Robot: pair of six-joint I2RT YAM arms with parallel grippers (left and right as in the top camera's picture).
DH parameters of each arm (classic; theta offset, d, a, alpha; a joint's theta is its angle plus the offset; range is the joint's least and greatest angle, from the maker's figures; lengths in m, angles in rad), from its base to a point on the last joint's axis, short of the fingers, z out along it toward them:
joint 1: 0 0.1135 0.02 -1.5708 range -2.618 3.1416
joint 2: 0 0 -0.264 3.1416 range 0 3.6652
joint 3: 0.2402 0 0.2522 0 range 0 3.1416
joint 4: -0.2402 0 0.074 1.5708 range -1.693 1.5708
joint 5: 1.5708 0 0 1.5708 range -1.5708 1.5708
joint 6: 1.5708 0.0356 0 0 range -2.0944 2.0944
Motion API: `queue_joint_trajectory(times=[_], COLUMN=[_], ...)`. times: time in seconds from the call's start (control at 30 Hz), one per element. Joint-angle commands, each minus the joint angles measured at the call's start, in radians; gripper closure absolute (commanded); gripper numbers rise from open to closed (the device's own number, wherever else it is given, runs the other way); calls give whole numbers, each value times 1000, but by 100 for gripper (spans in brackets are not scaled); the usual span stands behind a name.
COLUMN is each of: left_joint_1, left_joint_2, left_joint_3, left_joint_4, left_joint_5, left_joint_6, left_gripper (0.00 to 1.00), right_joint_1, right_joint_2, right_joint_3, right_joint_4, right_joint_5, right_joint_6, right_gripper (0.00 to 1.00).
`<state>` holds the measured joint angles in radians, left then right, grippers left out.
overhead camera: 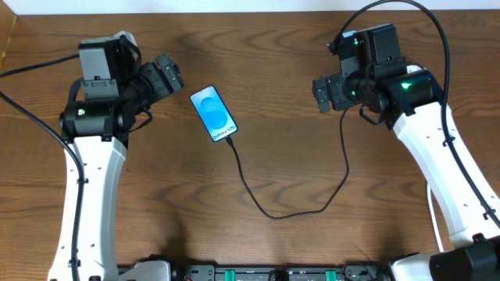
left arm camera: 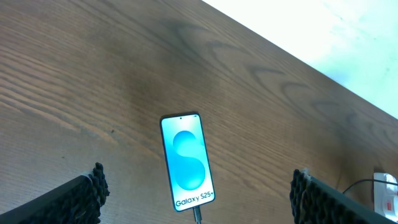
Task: Plug charger to phone and switch on socket
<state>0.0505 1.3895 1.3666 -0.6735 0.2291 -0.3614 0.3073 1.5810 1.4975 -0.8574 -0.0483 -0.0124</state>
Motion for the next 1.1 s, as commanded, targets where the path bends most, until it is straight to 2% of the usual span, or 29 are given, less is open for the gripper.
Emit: queue_joint_trajectory(times=[0.0,0.33,0.53,0.6,0.9,0.93,1.07], left_joint_1=[5,5,5,5,5,5,5], left_joint_2=[-5,-5,-5,-5,-5,-5,-5], left_joint_3=[-1,-1,-1,-1,-1,-1,-1], left_joint_4=[0,0,0,0,0,0,0], left_joint_5=[-13,-13,-13,-13,-13,-13,-13], left_joint_6=[13,13,13,13,13,13,13], left_gripper=[5,5,5,5,5,5,5], right_joint_1=[5,-13,-47,-84,-158,-171,-191], right_joint_2=[-19,-38,-130,-228,-565,-655,-829], right_joint_3=[8,-15,-141,-304,-793,-902,-1102], right_joint_4=[-4,26,179,350,792,889,1064], right_joint_5=[41,104,133,132,124,124,129], right_joint_6=[-11,-12,-12,-12,-11,-11,-12], right_gripper=[1,1,1,1,1,1,1])
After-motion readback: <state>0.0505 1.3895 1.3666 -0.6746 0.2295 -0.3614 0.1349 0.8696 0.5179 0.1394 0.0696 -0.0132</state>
